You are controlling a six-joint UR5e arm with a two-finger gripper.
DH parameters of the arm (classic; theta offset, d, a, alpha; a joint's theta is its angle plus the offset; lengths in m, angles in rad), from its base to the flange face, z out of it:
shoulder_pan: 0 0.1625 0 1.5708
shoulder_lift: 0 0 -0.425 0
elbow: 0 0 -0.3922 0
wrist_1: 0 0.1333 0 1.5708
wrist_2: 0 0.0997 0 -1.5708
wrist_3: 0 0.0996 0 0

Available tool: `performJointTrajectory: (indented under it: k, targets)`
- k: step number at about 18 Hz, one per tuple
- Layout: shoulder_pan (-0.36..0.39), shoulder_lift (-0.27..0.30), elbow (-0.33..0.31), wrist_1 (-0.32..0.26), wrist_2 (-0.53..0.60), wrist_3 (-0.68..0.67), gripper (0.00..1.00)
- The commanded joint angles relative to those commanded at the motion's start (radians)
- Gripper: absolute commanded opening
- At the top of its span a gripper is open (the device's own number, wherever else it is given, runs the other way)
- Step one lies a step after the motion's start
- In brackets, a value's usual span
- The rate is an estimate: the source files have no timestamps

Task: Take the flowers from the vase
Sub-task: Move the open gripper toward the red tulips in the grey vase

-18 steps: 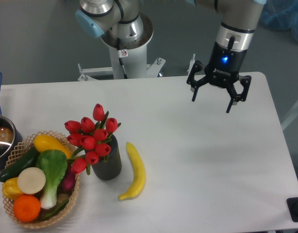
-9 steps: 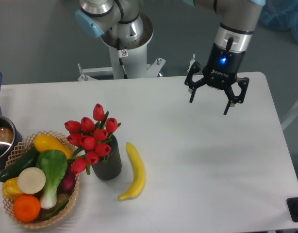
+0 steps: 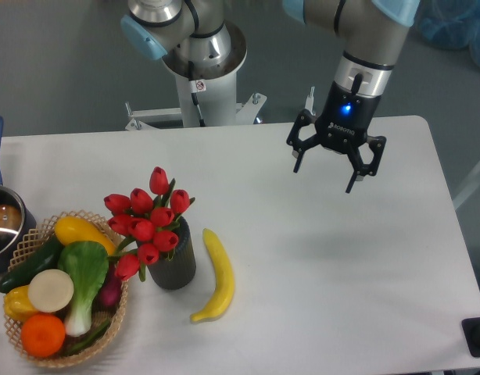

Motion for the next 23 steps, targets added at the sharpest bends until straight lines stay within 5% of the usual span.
performJointTrajectory:
  k: [6,12,19,23]
  targets:
    - [0.005,-0.029,0.006,0.0,-0.147,-0.011,1.0]
    - [-0.003,-0.032,-0.014,0.0,-0.146,0.037,1.0]
    - [-0.121,-0.051,-0.061,0.0,-0.155,0.104,1.0]
    - [-0.133,-0.052,-0.068,0.0,-0.254,0.104,1.0]
